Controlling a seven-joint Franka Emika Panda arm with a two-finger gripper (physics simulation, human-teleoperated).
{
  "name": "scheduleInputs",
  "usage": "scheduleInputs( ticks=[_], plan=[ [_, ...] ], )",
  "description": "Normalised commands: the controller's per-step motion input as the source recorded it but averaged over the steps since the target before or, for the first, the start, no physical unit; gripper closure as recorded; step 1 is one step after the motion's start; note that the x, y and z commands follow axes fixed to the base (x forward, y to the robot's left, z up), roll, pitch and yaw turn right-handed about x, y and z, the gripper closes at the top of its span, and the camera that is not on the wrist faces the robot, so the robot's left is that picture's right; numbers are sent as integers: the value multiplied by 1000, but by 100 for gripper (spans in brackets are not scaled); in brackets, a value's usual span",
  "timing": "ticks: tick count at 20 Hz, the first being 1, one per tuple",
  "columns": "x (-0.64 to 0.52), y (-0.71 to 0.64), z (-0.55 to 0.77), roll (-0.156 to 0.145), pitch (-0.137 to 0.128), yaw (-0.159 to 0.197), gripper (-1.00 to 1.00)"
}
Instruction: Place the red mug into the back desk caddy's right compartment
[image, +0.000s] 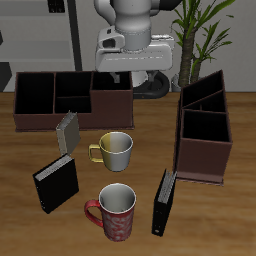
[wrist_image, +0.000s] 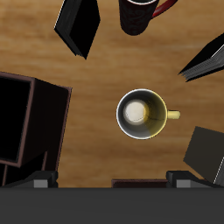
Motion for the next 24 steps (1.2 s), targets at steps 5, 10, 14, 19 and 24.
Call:
scheduleInputs(
  ticks=[5, 10, 14, 19, 24],
  plan=[
    [250, -110, -25, 9, 25, -16, -100],
    [340, -133, 34, 28, -3, -16, -100],
    [382, -114, -31, 20, 11, 0, -100],
    [238, 59, 63, 19, -70, 47, -100],
    [337, -180, 68, -10, -26, 16, -100]
  ],
)
